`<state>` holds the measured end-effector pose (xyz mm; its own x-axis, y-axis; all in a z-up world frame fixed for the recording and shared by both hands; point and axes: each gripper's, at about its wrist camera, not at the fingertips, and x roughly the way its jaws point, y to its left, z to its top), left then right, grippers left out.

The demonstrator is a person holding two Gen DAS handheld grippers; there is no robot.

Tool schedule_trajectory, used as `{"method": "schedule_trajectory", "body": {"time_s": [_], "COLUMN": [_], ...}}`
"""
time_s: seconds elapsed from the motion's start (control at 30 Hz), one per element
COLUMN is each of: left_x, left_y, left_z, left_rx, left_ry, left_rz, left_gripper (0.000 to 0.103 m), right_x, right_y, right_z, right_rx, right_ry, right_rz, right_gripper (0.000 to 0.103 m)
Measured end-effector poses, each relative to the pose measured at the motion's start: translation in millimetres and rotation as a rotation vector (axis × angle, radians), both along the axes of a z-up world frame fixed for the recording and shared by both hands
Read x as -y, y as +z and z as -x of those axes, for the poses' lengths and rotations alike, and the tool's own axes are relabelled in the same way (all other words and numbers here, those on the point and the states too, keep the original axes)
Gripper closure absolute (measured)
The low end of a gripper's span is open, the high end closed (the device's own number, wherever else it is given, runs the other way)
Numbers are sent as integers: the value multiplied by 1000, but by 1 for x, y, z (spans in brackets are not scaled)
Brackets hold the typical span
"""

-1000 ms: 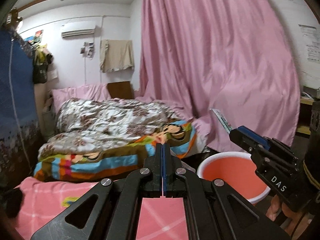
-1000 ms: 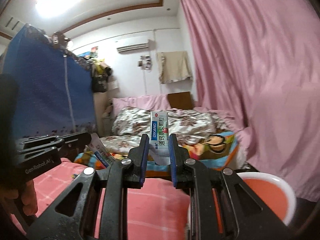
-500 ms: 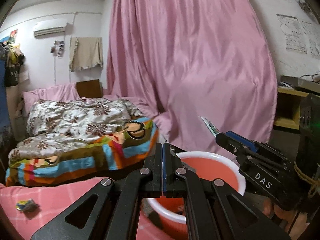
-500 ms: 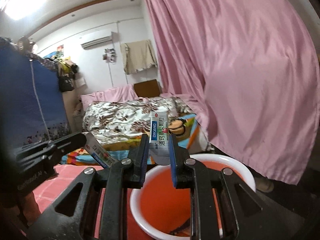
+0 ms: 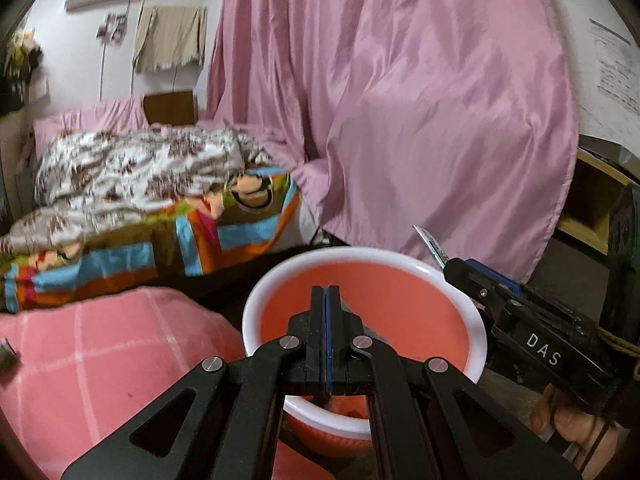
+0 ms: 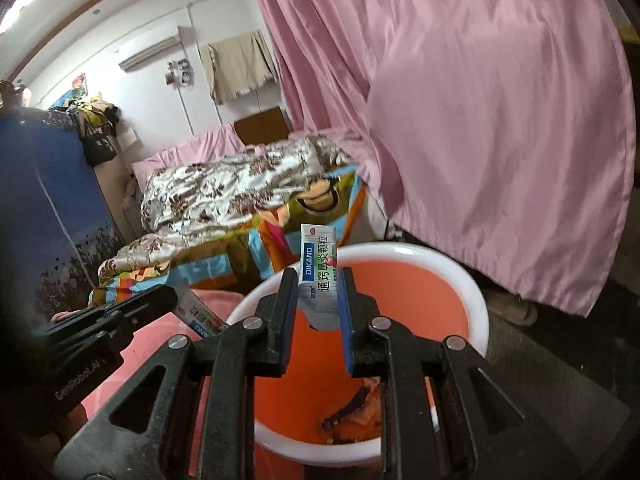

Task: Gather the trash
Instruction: 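Carry both items over the orange bucket and open both tools to drop them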

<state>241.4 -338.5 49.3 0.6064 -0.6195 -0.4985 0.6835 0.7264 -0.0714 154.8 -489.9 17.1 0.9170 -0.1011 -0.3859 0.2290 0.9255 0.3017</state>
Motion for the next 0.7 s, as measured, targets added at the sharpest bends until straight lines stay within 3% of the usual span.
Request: {"method": "schedule_trajectory", "body": {"time_s": [0.3, 0.43, 0.7], "left_x": [3, 3, 4], "left_y": [-17, -26, -37], "left_z": [-11, -20, -25], "left_rx": [-90, -167, -222], "left_ry": [2, -9, -16], "left_rz": [-26, -21, -44], "left_gripper": [103, 103, 102], "right_x": [2, 1, 0], "right_y": [-11, -12, -13], "right_z": [-7, -9, -11], "right_rx": [-60, -76, -86], "right_ry": [1, 4, -6], "right_rz": [-8, -10, -6], "right_gripper": [76, 76, 76]}}
